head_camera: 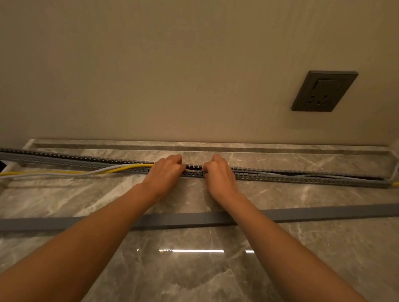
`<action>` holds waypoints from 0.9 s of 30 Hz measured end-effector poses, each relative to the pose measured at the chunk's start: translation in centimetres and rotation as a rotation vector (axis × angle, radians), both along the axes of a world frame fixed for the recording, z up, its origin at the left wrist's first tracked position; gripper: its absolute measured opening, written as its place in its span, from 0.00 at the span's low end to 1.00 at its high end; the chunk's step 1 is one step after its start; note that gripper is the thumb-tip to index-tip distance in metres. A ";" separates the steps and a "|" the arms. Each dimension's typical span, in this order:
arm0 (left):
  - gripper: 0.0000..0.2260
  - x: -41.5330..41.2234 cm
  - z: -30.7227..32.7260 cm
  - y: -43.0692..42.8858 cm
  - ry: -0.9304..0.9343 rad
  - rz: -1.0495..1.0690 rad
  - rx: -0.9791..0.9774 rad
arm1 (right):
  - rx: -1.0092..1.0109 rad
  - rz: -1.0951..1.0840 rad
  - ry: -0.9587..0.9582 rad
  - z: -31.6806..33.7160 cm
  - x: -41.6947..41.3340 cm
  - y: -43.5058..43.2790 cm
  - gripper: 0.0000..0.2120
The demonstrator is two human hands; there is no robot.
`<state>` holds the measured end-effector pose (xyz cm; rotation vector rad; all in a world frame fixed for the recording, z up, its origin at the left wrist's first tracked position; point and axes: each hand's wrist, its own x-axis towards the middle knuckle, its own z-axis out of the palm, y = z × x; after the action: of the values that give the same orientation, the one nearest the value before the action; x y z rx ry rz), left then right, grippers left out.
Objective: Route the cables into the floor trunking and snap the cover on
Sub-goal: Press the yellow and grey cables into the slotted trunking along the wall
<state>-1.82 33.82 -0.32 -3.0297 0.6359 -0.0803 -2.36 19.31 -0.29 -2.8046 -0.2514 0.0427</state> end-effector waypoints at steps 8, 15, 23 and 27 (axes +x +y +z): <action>0.10 0.2 -0.3 -1.3 0.111 0.157 0.022 | -0.081 -0.005 0.022 0.9 -0.2 0.2 0.11; 0.10 -0.3 0.7 1.2 0.083 0.201 -0.400 | -0.057 0.065 -0.056 0.5 -1.0 0.4 0.13; 0.12 -1.3 0.7 5.5 0.011 0.209 -0.300 | 0.029 0.132 -0.053 1.1 -0.7 4.6 0.12; 0.09 -0.9 0.6 9.3 0.029 0.162 -0.214 | 0.073 0.086 -0.035 0.7 -0.6 8.0 0.12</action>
<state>-2.77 43.09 0.30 -3.2814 0.4056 -0.1044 -2.96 27.32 0.44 -2.7230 -0.3748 0.0045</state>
